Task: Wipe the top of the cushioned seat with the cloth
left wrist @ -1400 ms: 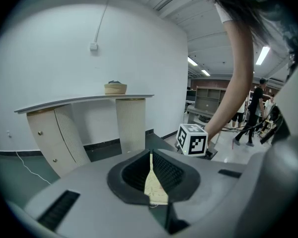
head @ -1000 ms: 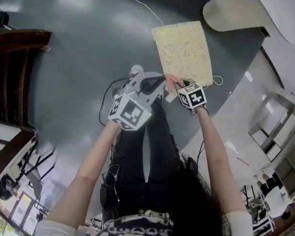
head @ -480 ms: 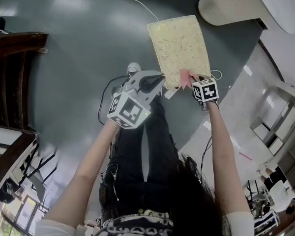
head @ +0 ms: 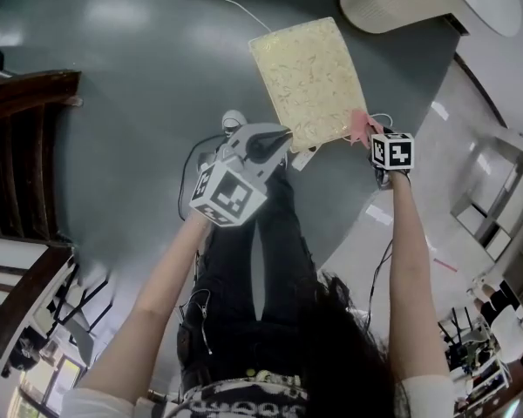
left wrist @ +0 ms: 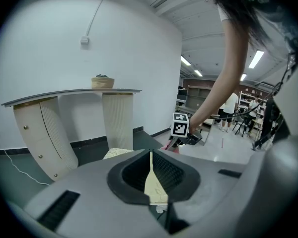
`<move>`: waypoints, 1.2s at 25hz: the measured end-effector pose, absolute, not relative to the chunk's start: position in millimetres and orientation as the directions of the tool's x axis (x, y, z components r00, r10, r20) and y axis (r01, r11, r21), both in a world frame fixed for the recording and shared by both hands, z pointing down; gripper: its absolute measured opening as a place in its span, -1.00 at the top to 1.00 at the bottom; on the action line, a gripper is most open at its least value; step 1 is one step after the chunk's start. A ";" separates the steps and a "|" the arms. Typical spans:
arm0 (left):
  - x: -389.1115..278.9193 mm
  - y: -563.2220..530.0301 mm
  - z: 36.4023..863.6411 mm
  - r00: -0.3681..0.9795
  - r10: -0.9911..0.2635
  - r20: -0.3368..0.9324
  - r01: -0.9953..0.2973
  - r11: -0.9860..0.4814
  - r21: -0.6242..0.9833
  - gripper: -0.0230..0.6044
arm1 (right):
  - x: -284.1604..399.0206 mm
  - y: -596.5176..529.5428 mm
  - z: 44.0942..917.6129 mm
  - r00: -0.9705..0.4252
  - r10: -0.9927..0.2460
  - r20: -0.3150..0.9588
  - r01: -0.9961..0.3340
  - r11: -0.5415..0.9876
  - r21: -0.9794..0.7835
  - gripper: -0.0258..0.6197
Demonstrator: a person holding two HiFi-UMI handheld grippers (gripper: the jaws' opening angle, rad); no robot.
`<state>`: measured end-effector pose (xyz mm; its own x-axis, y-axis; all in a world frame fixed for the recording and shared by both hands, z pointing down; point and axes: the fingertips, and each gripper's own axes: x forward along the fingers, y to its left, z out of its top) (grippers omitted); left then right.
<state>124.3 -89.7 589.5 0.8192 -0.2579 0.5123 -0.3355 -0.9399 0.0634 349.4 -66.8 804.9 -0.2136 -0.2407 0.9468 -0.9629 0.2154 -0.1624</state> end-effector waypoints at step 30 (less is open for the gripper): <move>151.7 -65.8 443.5 0.832 -0.286 0.476 -0.308 -0.951 -0.032 0.88 | 299.3 -39.4 575.1 -0.337 -0.634 0.696 -0.922 0.072 -0.381 0.89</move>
